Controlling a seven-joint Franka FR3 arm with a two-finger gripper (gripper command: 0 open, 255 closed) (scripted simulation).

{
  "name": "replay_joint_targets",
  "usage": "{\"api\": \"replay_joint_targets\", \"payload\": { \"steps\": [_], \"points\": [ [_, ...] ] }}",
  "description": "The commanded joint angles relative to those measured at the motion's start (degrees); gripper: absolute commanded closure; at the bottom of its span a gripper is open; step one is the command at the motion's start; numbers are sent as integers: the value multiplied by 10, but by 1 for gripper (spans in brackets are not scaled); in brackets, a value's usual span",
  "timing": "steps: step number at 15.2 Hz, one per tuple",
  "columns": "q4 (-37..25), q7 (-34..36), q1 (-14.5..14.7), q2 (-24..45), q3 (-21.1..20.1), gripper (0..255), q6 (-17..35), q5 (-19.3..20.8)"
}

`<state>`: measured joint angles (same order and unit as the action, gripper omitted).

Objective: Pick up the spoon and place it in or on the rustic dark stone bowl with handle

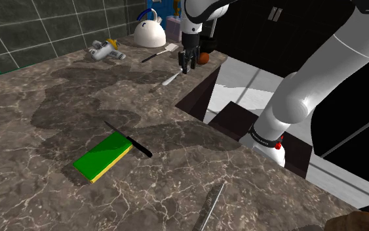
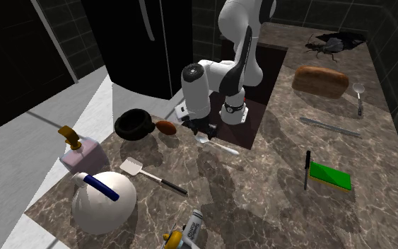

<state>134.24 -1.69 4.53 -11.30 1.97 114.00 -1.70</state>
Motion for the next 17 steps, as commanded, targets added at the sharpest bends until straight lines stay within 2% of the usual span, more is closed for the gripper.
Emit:
{"api": "replay_joint_targets", "payload": {
  "steps": [1,17],
  "points": [
    [-9,1,0,-6,0,255,-16,0],
    [-102,5,0,-40,0,255,-142,2]
  ]
}}
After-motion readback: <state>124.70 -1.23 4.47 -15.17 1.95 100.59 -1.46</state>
